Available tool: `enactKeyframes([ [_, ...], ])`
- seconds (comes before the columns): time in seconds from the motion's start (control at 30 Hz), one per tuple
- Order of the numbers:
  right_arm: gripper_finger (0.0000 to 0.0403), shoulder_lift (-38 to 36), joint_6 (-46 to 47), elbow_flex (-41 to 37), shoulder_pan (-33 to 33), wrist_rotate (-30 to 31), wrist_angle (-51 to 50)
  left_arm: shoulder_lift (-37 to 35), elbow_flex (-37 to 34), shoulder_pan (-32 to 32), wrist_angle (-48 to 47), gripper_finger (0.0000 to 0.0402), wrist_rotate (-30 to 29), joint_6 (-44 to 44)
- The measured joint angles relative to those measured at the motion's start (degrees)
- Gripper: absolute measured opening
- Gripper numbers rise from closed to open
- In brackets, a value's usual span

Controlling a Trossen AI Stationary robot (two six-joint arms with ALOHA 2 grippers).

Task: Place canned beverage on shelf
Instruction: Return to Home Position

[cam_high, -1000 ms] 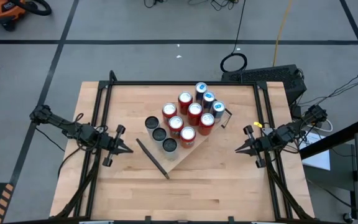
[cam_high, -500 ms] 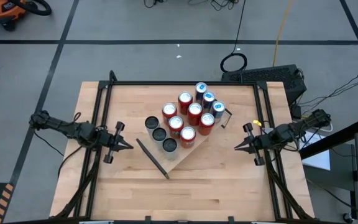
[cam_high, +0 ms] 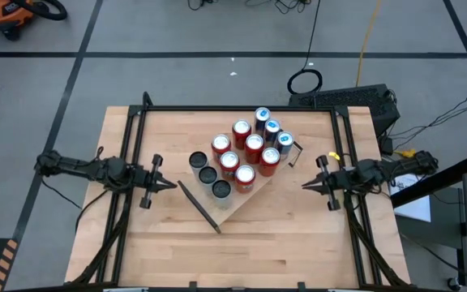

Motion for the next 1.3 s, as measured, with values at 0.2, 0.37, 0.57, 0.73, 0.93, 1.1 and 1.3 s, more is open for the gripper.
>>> enactKeyframes([
  [0.2, 0.0000, 0.0, 1.8, 0.0, -2.8, -0.6, -1.6, 0.0, 0.0, 3.6, 0.0, 0.0000, 3.8, 0.0],
  [0.37, 0.0000, 0.0, 2.0, 0.0, -4.4, -3.0, -2.2, 0.0, 0.0, 7.0, -0.6, 0.0000, 6.7, -0.1],
  [0.57, 0.0000, 0.0, 2.0, 0.0, -5.7, -3.0, -2.4, 0.0, 0.0, 10.6, -0.8, 0.0000, 10.9, -1.1],
  [0.73, 0.0000, 0.0, 2.5, 0.0, -6.2, -3.0, -2.4, 0.0, 0.0, 12.1, -0.8, 0.0000, 13.0, -4.0],
  [0.93, 0.0000, 0.0, 3.6, 0.0, -6.6, -3.0, -2.5, -0.2, 0.0, 12.1, -0.4, 0.0000, 13.0, -5.6],
  [1.1, 0.0000, 0.1, 4.5, 0.0, -6.6, -3.0, -2.6, -2.0, 0.0, 12.1, 5.1, 0.0000, 12.6, -5.5],
  [1.3, 0.0000, 0.1, 3.9, 0.0, -6.6, -3.0, -2.7, -3.3, 0.0, 12.3, 2.2, 0.0000, 8.6, -4.0],
])
